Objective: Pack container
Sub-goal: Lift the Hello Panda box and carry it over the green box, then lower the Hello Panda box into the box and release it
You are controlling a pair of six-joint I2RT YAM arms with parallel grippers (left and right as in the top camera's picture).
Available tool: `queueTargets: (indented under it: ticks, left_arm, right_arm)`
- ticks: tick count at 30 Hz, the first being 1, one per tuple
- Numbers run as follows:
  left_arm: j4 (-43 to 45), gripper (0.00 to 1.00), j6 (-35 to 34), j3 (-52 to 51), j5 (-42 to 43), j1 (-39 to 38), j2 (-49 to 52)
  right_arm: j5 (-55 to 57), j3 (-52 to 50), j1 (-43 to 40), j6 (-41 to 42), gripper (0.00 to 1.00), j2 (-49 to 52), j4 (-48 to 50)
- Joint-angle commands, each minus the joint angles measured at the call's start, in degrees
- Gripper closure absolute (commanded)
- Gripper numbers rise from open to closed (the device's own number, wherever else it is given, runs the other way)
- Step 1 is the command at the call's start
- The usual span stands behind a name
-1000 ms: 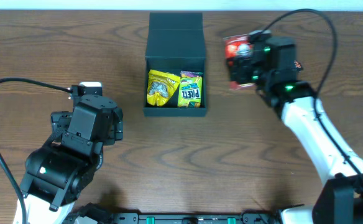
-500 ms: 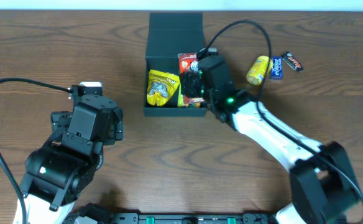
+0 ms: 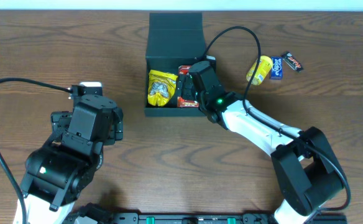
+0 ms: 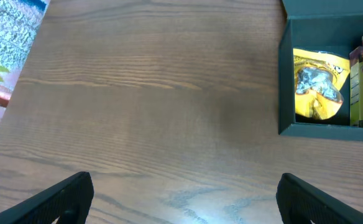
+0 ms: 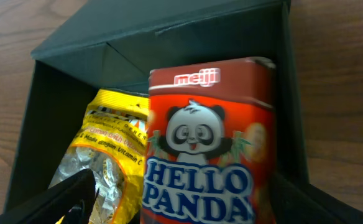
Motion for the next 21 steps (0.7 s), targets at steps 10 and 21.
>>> queueTargets:
  ticks: [10,21]
  left_arm:
    - [-0.22,0.05,-0.66,0.37,0.00,0.09,-0.07]
    - [-0.22,0.05,-0.66,0.37,0.02,0.09,-0.07]
  right_arm:
    - [0.90,4.50,0.33,-4.76,0.09,-4.15,-0.07]
    - [-1.86,7.78,2.78,-6.34,0.85,-6.25,-0.70]
